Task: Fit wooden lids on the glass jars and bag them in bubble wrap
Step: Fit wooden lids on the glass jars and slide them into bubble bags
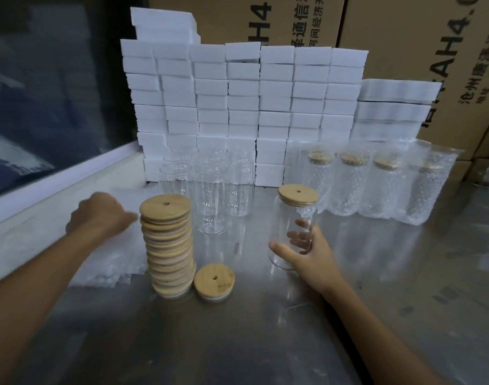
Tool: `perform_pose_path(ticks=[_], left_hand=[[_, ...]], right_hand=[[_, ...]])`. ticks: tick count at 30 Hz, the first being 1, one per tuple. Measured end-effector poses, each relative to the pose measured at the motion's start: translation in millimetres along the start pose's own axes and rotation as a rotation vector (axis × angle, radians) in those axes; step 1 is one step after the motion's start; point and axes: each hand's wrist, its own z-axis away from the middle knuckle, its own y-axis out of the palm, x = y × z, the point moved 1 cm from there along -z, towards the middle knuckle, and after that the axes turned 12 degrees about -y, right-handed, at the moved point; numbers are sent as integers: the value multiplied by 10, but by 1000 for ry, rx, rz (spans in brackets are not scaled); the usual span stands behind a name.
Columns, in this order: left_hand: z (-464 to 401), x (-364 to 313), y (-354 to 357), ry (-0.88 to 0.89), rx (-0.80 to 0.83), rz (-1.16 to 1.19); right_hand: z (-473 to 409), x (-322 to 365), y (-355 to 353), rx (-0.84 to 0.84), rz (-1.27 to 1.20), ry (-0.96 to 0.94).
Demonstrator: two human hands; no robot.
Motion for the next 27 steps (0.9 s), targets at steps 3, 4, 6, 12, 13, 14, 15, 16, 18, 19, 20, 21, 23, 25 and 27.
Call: perform_pose_path(ticks=[3, 4, 6, 12, 13, 14, 15, 16, 18, 19, 20, 21, 23, 25, 27], left_hand=[[41, 119, 142, 18, -51, -100], [50, 115, 156, 27, -71, -108], [79, 71, 146, 35, -100, -67], [222, -274, -279, 137, -348, 302], [263, -374, -377, 190, -377, 350], [317, -483, -468, 253, -403, 390], [389, -598, -552, 326, -430, 421], [485, -716, -623, 407, -450, 447], [721, -925, -698, 579, -439, 496], [848, -1009, -693, 647, -413, 516], [965, -1075, -655, 696, -378, 529], [1080, -1125, -590, 728, -333, 535], [1282, -1184, -390, 764, -226, 526], [1445, -1191, -149, 786, -150, 475], [1549, -1158, 73, 812, -109, 407]], right_hand=[[5, 10, -2, -2, 10, -5], [6, 15, 0, -7, 12, -7], [4, 10, -1, -26, 19, -6], [7, 5, -33, -141, 73, 25], [1, -1, -35, -157, 80, 27], [-6, -9, -34, -168, 83, 27], [-12, -16, -34, -175, 86, 29], [-22, -21, -32, -179, 90, 31], [-36, -32, -28, -186, 100, 32], [-45, -42, -31, -192, 107, 33], [-53, -51, -35, -199, 114, 35], [-55, -54, -40, -203, 124, 38], [-51, -57, -50, -209, 145, 35], [-45, -39, -62, -228, 156, 15], [-21, 56, -68, -318, 134, -47]])
